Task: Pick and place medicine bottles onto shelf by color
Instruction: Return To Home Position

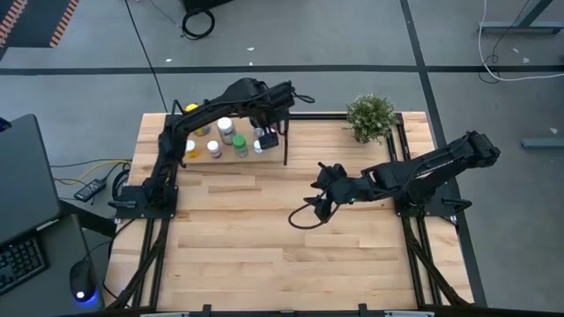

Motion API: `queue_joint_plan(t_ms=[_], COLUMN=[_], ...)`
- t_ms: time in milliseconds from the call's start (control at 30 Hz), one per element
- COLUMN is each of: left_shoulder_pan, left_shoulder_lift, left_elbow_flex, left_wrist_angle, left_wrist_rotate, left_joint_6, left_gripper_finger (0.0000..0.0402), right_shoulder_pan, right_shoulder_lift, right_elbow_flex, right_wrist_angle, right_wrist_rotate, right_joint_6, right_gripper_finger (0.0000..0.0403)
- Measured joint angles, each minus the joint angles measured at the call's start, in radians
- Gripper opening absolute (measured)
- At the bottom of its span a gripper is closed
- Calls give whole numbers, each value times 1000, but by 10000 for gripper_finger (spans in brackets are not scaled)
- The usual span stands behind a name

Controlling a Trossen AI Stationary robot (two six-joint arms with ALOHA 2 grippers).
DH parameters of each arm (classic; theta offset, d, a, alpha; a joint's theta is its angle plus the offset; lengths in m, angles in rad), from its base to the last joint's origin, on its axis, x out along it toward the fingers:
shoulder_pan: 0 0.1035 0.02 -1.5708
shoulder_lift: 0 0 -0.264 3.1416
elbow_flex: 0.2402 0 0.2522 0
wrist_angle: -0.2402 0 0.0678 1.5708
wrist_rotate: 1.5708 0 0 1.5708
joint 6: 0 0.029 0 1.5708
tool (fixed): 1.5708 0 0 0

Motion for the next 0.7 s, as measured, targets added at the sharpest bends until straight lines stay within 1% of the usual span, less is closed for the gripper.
queue_joint_plan(t_ms=[100,200,400,533,633,700], left_shoulder_pan=[-31,-81,-204,-271,-286,-282], left_shoulder_lift=[-49,-102,-149,-168,-197,-221], left_elbow_flex=[-1,-1,-1,-3,-3,-3], left_wrist_angle=[3,19,81,94,79,89], left_wrist_rotate=[46,110,120,123,161,182], left_joint_6=[-88,-146,-198,-186,-185,-195], left_gripper_finger=[368,353,312,267,223,189], right_shoulder_pan=[-3,-4,-4,27,70,97], right_shoulder_lift=[-35,-78,-179,-243,-299,-339], right_elbow_flex=[1,1,1,-32,-118,-185], right_wrist_angle=[-9,-42,-102,-144,-129,-78], right_wrist_rotate=[-28,-24,44,110,146,183], right_joint_6=[-10,-14,-15,-8,32,57], right_gripper_finger=[270,270,265,253,242,235])
